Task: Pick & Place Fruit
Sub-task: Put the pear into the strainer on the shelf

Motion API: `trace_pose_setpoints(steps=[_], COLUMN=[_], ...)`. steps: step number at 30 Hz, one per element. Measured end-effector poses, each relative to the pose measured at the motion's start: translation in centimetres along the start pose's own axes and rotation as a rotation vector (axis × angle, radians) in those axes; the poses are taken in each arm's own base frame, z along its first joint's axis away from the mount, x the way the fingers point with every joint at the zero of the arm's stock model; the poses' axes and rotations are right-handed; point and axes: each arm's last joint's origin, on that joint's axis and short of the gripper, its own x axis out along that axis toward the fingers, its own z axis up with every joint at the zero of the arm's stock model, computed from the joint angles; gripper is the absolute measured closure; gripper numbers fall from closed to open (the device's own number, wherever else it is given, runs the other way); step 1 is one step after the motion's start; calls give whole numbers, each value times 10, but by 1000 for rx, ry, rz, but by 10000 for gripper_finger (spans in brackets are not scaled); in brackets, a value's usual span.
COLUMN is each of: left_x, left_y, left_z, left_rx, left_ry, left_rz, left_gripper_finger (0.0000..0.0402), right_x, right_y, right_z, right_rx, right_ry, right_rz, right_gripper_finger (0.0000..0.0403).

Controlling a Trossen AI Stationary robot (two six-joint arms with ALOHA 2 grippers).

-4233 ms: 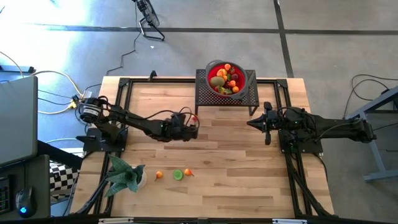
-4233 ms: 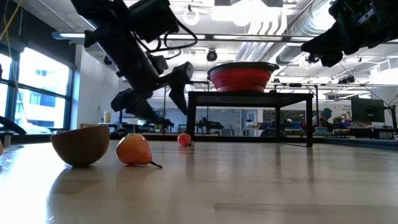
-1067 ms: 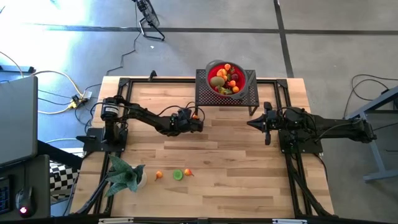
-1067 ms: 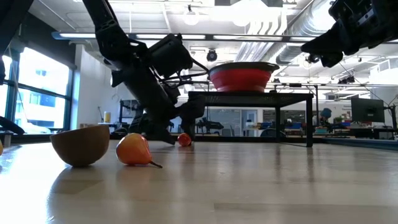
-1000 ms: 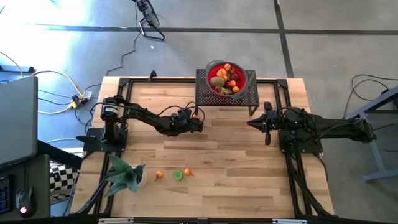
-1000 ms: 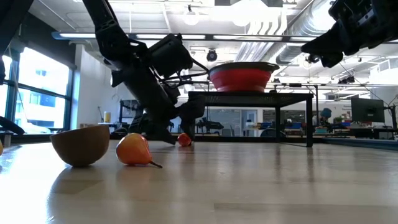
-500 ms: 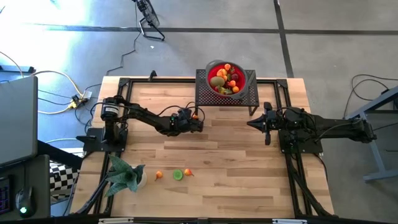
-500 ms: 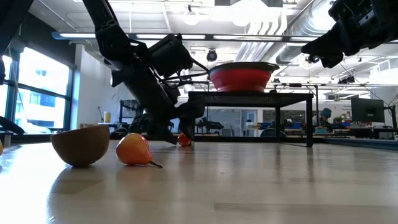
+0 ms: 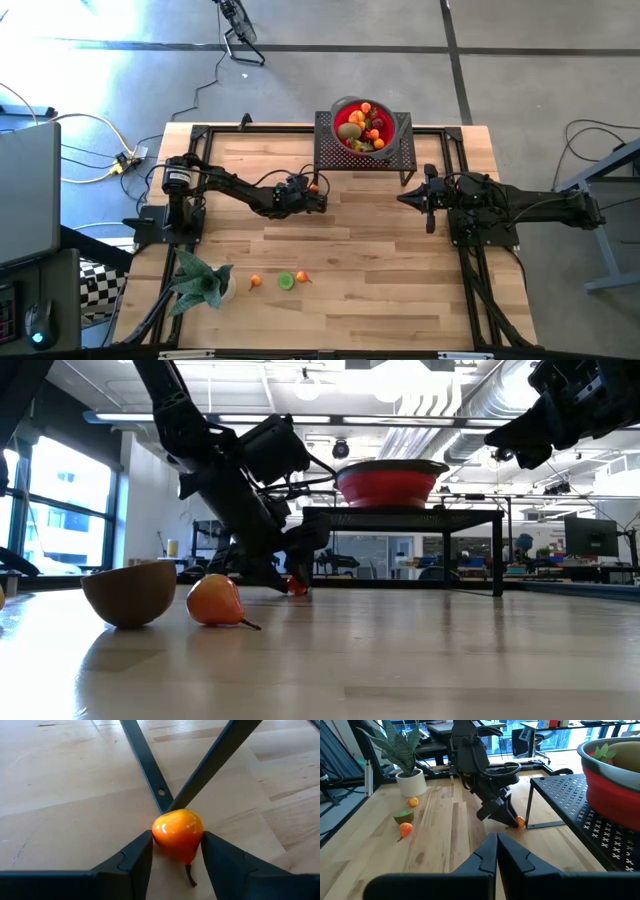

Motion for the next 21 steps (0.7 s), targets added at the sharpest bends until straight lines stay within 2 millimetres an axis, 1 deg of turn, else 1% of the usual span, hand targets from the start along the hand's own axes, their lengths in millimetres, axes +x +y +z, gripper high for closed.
trace_pose_setpoints(steps=[7, 15, 21], left_x=[0, -1, -3], left_y=[1, 2, 0], left_z=[-1, -1, 1], left_rx=[11, 14, 27], left_ry=[6, 11, 55], left_rz=[14, 16, -20], left_gripper_finger=[265, 268, 268], right_x=[0, 0, 0], right_y=[0, 0, 0], right_z=[0, -1, -1], right_rx=[0, 0, 0], right_ry=[1, 6, 9], right_rz=[0, -1, -1], right_gripper_finger=[398, 398, 398])
